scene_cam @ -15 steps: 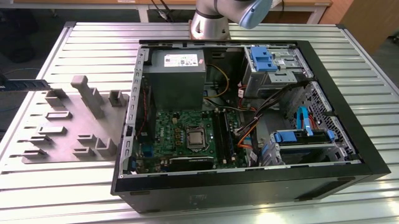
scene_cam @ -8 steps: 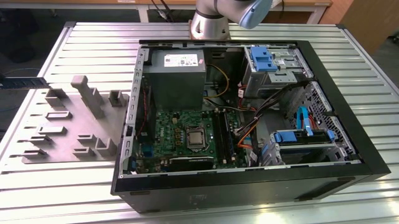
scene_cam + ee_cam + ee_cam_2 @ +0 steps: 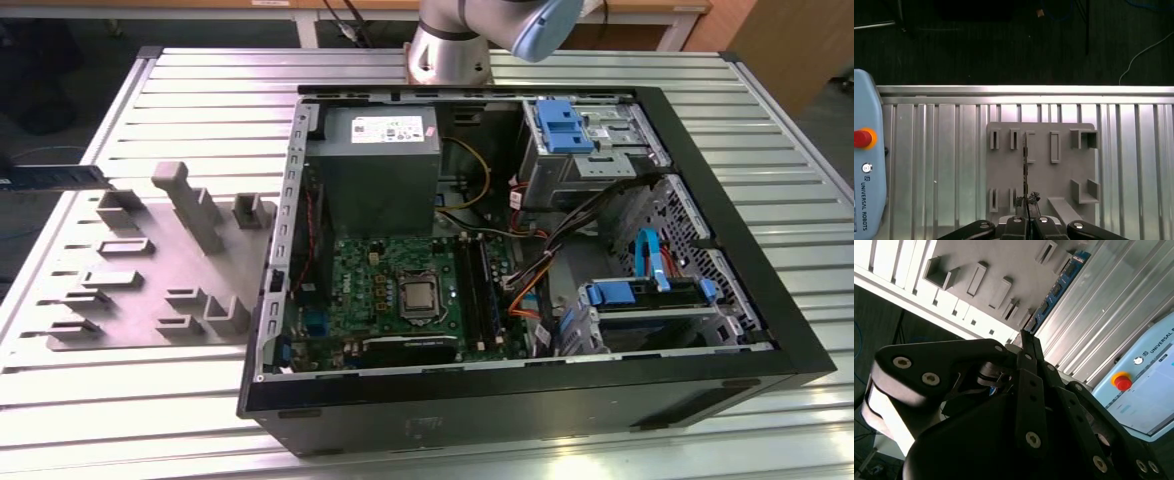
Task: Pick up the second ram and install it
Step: 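Pick up the second ram and move it above second insertion slot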
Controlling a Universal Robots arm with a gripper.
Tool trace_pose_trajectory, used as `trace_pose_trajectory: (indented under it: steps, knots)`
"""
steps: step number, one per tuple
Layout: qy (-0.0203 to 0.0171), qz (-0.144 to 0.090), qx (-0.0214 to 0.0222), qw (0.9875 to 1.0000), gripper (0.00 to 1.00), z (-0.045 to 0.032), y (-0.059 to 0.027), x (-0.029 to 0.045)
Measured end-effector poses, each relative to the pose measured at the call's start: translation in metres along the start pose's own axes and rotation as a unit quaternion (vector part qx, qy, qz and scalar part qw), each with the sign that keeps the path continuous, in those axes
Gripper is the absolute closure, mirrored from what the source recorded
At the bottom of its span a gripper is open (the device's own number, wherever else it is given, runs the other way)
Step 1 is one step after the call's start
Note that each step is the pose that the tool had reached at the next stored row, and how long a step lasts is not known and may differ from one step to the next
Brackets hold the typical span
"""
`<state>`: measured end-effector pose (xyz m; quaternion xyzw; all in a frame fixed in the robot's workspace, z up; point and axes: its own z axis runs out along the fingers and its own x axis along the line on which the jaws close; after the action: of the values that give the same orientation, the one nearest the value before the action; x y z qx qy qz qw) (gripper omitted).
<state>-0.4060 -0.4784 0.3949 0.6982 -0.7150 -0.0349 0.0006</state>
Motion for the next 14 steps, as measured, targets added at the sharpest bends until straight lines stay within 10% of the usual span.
trace_pose_trajectory:
  steps: [14]
  knots:
    - [0.0000,0.000,0.0001,1.0000,0.89,-0.0013,-0.0286,-0.0007]
